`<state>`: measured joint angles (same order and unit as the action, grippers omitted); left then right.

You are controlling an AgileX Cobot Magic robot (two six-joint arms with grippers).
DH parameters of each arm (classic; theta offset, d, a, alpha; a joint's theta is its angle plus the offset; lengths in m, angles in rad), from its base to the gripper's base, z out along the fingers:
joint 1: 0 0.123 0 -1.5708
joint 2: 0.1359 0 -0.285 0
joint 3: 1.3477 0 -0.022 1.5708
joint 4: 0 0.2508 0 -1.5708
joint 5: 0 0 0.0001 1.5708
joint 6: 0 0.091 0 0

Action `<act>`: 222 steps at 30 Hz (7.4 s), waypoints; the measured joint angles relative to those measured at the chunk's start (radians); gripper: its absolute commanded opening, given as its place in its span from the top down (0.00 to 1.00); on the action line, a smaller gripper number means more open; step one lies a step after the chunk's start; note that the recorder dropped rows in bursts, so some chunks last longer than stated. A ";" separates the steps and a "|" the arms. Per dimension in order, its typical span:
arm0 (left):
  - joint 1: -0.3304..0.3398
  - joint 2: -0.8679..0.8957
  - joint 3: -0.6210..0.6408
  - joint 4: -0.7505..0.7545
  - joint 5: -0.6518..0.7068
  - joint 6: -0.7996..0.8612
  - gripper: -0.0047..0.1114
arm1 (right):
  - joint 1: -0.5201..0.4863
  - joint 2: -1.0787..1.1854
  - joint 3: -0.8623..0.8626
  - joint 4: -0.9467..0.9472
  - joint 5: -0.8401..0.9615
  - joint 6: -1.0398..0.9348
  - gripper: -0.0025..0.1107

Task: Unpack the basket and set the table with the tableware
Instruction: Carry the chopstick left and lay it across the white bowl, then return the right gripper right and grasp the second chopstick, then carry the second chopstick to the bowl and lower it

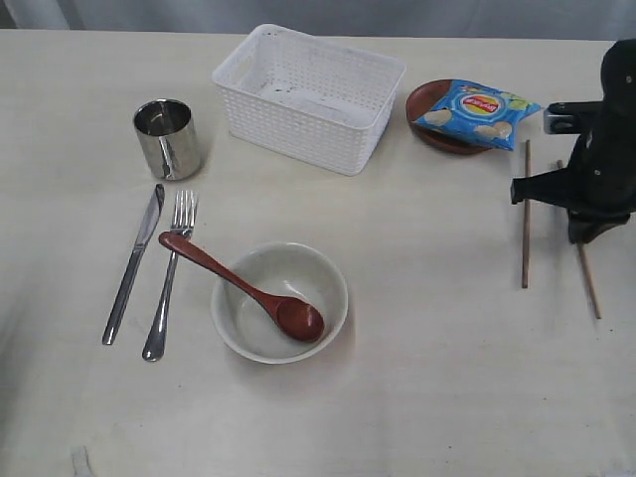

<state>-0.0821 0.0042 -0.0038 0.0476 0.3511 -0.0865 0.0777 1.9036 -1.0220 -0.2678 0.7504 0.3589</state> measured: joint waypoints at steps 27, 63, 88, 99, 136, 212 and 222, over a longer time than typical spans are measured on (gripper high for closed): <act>0.000 0.000 0.000 0.000 0.000 0.000 0.96 | 0.428 -0.518 0.000 0.391 0.088 -0.318 0.98; 0.000 0.000 0.000 0.000 0.000 0.000 0.96 | 0.822 -0.153 0.000 0.619 -0.125 -0.209 0.98; 0.000 0.000 0.000 0.000 0.000 0.000 0.96 | 0.694 -0.279 0.001 0.584 -0.037 -0.216 0.65; 0.000 0.000 0.000 0.000 0.000 0.000 0.96 | 0.343 -0.468 0.004 0.254 0.128 -0.070 0.65; 0.000 0.000 0.000 0.000 0.000 0.000 0.96 | 0.093 0.005 0.047 0.120 -0.150 0.082 0.81; 0.000 0.000 0.000 0.000 0.000 0.000 0.96 | 0.752 -0.253 0.087 0.689 -0.071 -0.298 0.98; 0.000 0.000 0.000 0.000 0.000 0.000 0.96 | 0.752 -0.245 0.087 0.746 -0.098 -0.335 0.98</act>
<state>-0.0821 0.0042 -0.0038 0.0476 0.3511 -0.0865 0.8298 1.6583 -0.9355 0.4783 0.6521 0.0243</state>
